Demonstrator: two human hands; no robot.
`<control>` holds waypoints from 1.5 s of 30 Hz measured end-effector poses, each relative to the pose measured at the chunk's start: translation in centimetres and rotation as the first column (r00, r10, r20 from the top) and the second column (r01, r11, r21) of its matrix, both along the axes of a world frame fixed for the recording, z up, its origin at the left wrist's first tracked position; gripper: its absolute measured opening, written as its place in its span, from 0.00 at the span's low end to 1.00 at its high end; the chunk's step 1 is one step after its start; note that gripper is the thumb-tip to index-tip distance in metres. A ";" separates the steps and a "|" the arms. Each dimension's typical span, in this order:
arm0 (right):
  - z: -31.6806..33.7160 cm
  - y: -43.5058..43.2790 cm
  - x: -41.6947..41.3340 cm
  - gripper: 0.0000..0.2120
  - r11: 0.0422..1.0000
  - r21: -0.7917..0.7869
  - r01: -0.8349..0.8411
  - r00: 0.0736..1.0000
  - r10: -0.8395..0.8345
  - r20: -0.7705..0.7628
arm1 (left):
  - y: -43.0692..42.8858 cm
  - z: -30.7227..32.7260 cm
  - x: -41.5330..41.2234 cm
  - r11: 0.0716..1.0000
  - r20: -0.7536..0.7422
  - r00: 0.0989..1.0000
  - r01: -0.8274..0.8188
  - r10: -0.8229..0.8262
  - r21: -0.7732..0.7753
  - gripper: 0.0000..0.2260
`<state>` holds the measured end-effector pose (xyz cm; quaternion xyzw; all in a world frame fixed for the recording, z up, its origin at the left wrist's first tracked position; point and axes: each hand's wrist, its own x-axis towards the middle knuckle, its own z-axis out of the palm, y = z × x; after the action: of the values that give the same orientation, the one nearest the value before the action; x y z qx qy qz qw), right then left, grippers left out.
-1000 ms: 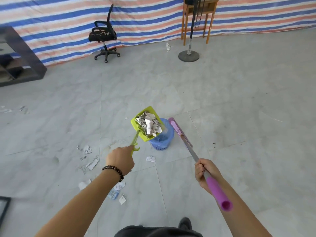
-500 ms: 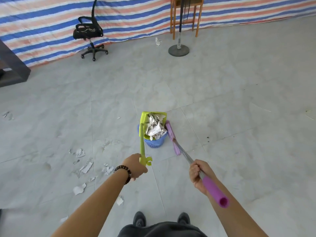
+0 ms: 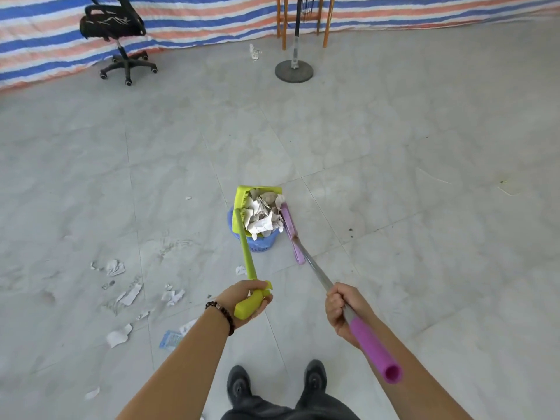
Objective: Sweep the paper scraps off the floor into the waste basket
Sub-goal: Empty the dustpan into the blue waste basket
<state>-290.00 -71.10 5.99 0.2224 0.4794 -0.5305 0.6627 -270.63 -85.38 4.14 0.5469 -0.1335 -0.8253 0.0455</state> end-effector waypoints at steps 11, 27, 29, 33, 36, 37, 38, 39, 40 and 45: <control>1.7 -1.9 1.7 0.17 0.995 0.050 -0.090 0.986 0.096 -0.139 | -3.5 0.0 2.2 0.919 0.121 0.991 0.103 -0.061 -0.380 0.06; 1.3 -0.7 1.7 0.09 0.949 0.176 -0.261 0.825 0.314 -0.470 | -3.7 -3.1 2.3 0.835 0.357 0.897 0.396 -0.262 -0.382 0.07; 1.2 -0.3 1.3 0.10 0.967 0.143 -0.210 0.872 0.251 -0.421 | -3.7 -3.3 2.3 0.834 0.366 0.897 0.391 -0.249 -0.389 0.07; 1.3 0.1 1.0 0.15 0.991 0.095 -0.099 0.947 0.123 -0.297 | -4.1 -3.4 2.4 0.813 0.390 0.891 0.399 -0.234 -0.424 0.06; 0.9 -0.1 1.4 0.17 0.994 0.081 -0.072 0.977 0.087 -0.196 | -4.2 -3.4 2.4 0.795 0.406 0.882 0.416 -0.237 -0.441 0.06; 0.6 -0.2 1.6 0.17 0.995 0.072 -0.064 0.983 0.075 -0.165 | -4.2 -3.5 2.4 0.788 0.416 0.876 0.429 -0.244 -0.442 0.06; 0.3 -0.1 1.8 0.16 0.997 0.058 -0.044 0.990 0.051 -0.130 | -4.2 -3.5 2.4 0.782 0.424 0.869 0.442 -0.254 -0.439 0.06; -0.1 0.0 2.0 0.16 0.999 0.035 -0.006 0.996 0.009 -0.086 | -4.2 -3.6 2.4 0.782 0.427 0.866 0.449 -0.261 -0.433 0.06; -0.5 0.2 2.2 0.15 0.999 0.001 0.050 0.998 -0.050 -0.029 | -4.2 -3.8 2.5 0.785 0.428 0.864 0.450 -0.264 -0.425 0.06; -2.2 1.9 2.4 0.24 0.920 -0.210 0.331 0.916 -0.260 0.306 | -3.6 -4.5 2.7 0.800 0.428 0.860 0.453 -0.277 -0.393 0.06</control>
<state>-287.55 -69.16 3.75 0.2755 0.2714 -0.6474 0.6567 -267.93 -89.03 -0.37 0.6186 -0.4442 -0.6481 -0.0072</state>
